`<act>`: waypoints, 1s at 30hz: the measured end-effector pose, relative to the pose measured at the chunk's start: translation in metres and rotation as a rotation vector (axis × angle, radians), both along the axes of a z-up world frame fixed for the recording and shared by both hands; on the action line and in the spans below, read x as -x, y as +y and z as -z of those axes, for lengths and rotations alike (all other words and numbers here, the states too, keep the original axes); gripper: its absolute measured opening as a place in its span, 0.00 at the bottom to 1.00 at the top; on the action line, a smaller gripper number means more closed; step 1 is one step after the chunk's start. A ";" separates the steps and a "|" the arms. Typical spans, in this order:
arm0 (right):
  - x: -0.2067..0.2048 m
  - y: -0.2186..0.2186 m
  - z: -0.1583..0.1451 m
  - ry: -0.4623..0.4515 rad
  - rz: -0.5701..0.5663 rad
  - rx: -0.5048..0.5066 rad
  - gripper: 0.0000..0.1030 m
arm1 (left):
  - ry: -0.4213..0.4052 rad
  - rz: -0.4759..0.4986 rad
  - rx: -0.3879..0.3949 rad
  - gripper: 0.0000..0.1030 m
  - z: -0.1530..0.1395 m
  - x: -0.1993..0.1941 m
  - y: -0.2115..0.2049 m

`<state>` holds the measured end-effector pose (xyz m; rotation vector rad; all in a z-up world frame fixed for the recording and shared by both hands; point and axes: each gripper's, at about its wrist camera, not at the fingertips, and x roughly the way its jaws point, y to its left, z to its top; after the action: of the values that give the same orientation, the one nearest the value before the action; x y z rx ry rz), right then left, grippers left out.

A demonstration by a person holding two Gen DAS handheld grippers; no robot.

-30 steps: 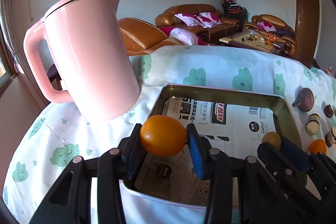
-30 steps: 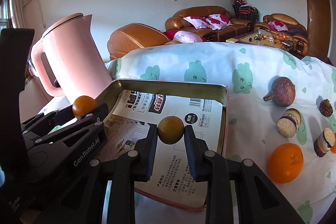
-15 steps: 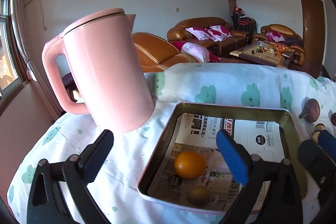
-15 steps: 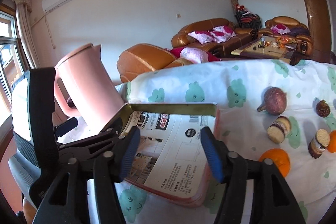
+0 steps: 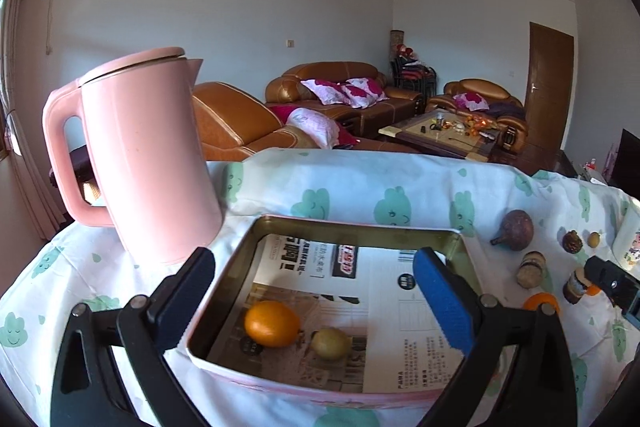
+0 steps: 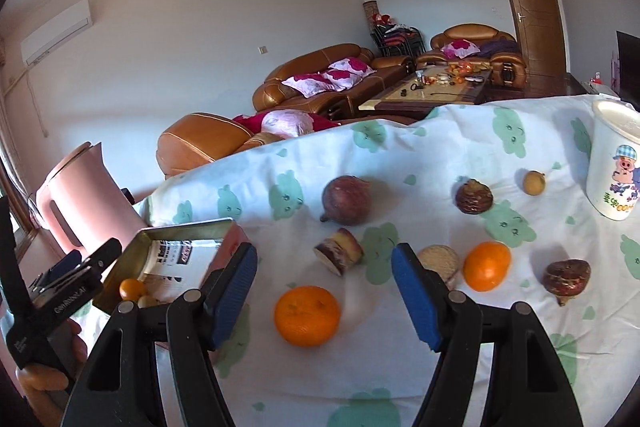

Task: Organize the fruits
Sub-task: 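Withdraw both open grippers from the tin back over the fruits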

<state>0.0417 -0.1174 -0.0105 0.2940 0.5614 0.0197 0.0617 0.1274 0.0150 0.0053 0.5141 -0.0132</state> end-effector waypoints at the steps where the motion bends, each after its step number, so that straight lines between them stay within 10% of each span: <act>1: 0.001 -0.001 0.002 0.014 -0.003 0.012 0.69 | 0.002 0.018 0.007 0.98 0.001 0.002 -0.004; 18: 0.046 -0.097 0.000 0.013 0.195 0.136 0.69 | 0.025 0.401 -0.033 0.97 0.010 0.041 -0.120; 30: 0.052 -0.154 0.011 0.118 0.273 0.191 0.69 | 0.196 0.441 -0.087 0.90 0.035 0.017 -0.187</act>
<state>-0.0102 -0.2711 -0.0214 0.1840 0.6314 -0.3158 0.0443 -0.0592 -0.0205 0.2044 0.7008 -0.4265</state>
